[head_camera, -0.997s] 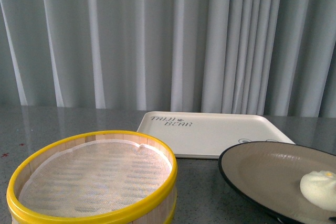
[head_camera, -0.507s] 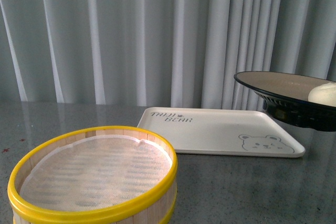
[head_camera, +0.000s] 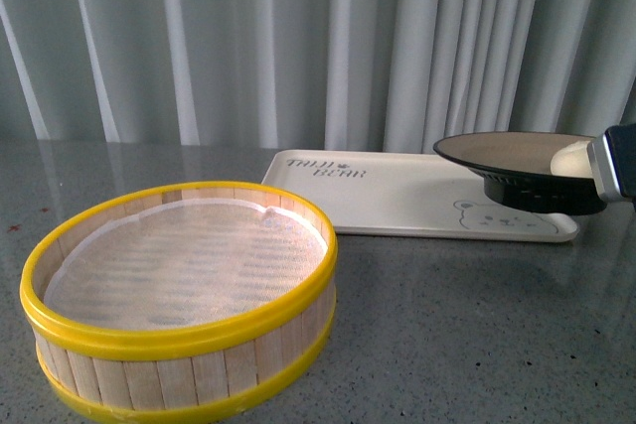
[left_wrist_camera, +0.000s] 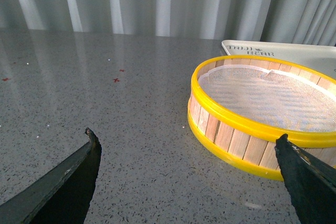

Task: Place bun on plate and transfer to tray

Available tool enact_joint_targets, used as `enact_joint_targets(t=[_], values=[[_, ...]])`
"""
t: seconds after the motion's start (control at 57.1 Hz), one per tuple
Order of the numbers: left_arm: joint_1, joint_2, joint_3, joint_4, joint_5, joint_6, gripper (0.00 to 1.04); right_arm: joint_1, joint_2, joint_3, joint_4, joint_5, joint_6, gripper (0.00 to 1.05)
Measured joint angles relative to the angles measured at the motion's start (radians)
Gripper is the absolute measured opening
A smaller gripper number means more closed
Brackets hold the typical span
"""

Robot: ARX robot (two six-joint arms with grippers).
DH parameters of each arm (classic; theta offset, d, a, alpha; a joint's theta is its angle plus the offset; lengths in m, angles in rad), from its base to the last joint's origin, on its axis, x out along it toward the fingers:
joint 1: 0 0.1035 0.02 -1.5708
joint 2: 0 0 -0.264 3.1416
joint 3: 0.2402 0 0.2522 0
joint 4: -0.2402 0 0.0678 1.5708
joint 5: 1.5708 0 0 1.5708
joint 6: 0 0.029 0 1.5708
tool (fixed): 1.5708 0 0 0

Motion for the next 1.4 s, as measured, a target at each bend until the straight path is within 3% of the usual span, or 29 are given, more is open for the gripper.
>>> enact_joint_targets(t=[0.787, 1.4], values=[[0.0, 0.0, 0.0, 0.0, 0.0, 0.0, 0.98, 0.026, 0.415, 0.421, -0.055, 0.029, -0.061, 0.03], [0.0, 0.0, 0.0, 0.0, 0.0, 0.0, 0.98, 0.127, 0.498, 0.449, 0.053, 0.046, 0.005, 0.04]])
